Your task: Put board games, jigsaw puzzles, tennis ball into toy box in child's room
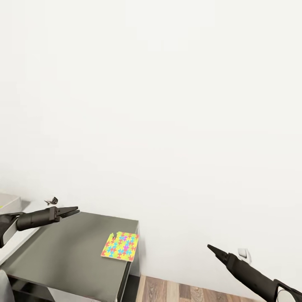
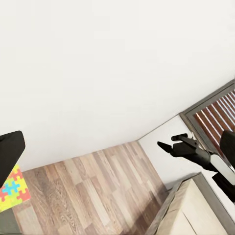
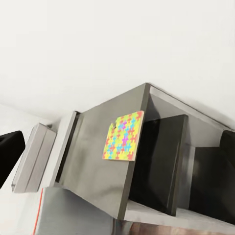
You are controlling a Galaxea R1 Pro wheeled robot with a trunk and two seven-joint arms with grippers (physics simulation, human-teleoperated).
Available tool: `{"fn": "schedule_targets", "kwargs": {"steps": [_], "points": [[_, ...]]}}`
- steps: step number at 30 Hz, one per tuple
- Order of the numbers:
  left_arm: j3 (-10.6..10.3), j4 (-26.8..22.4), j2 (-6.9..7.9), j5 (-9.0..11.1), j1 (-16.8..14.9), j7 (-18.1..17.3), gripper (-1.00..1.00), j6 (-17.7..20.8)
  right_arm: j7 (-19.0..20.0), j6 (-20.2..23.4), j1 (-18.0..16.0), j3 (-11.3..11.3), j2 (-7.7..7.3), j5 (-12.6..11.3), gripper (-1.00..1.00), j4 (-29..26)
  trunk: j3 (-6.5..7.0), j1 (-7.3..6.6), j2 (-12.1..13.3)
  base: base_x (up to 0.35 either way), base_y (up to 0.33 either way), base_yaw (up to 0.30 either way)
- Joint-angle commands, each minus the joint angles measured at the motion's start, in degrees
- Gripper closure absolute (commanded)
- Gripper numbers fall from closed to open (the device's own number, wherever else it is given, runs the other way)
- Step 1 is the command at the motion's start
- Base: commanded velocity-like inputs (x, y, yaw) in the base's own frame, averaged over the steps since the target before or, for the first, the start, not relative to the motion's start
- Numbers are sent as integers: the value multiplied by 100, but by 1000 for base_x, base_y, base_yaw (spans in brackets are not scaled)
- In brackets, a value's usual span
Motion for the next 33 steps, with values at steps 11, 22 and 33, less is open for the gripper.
{"fn": "schedule_targets", "kwargs": {"steps": [11,22,33], "points": [[-51,-274,-24,32,89,-17,-100,42,9,61,-6,-10,-5,-23,-100,14,-3,3,-3,89,11,42],[-47,-1565,-99,32,668,-17,-100,280,-2,26,-10,-10,0,-23,-100,133,-3,3,-3,15,0,1],[-38,-1856,-103,32,798,-17,-100,391,-28,32,-360,174,7,-17,-100,875,-3,3,-3,0,0,0]]}}
